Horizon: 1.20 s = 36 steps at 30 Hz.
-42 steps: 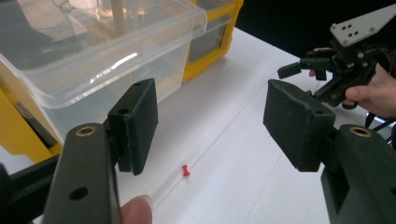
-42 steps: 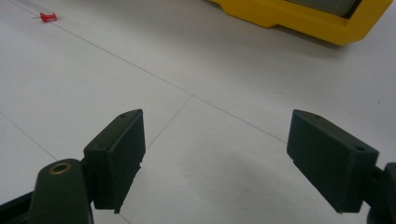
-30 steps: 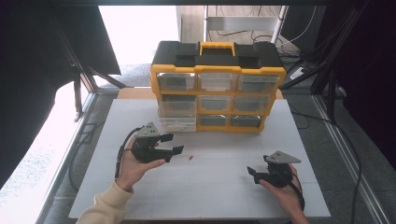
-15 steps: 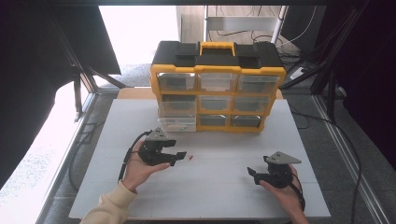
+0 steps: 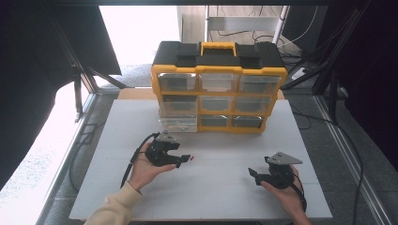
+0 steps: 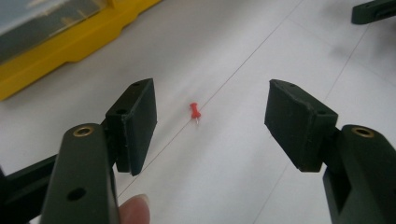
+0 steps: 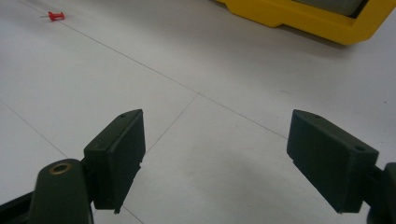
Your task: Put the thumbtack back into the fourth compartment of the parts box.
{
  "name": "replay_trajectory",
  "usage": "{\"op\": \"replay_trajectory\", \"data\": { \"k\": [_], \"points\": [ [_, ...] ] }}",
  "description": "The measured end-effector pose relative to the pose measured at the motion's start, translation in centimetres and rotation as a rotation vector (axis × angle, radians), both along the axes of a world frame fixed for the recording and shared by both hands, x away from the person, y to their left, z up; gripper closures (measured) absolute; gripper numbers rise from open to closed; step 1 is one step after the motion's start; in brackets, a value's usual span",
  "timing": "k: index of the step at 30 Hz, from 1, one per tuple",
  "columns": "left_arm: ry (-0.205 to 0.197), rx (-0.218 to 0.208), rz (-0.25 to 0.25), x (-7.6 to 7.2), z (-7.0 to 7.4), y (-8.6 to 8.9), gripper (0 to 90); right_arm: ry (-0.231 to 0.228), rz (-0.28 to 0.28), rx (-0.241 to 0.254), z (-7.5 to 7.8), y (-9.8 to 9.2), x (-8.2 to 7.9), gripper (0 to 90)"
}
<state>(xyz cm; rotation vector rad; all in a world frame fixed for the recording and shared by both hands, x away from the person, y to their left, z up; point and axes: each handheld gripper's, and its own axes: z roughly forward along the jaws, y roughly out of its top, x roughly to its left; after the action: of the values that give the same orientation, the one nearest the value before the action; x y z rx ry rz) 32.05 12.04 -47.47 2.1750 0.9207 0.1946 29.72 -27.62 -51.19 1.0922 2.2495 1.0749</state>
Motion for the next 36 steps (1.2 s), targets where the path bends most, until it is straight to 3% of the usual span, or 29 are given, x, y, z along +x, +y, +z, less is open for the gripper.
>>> {"op": "replay_trajectory", "data": {
  "k": [8, 12, 21, 29, 36],
  "points": [
    [0.034, 0.055, 0.002, 1.1, -1.4, -1.3, 34.8, 0.002, 0.001, -0.002, 0.0, 0.0, 0.0, 19.8],
    [0.042, 0.112, -0.010, 1.6, -2.2, -2.2, 35.1, 0.003, 0.003, -0.002, -0.1, 0.1, 0.0, 19.8],
    [0.061, 0.178, -0.014, 2.6, -3.9, -4.0, 38.1, 0.002, 0.008, -0.004, -0.1, 0.1, 0.0, 19.9],
    [0.067, 0.203, -0.010, 3.2, -4.9, -4.5, 52.0, -0.002, 0.011, -0.008, 0.0, 0.1, 0.0, 19.8],
    [0.054, 0.213, -0.011, 3.0, -4.8, -4.6, 74.1, -0.003, 0.010, -0.011, 0.0, 0.2, -0.1, 19.9]
  ]
}}
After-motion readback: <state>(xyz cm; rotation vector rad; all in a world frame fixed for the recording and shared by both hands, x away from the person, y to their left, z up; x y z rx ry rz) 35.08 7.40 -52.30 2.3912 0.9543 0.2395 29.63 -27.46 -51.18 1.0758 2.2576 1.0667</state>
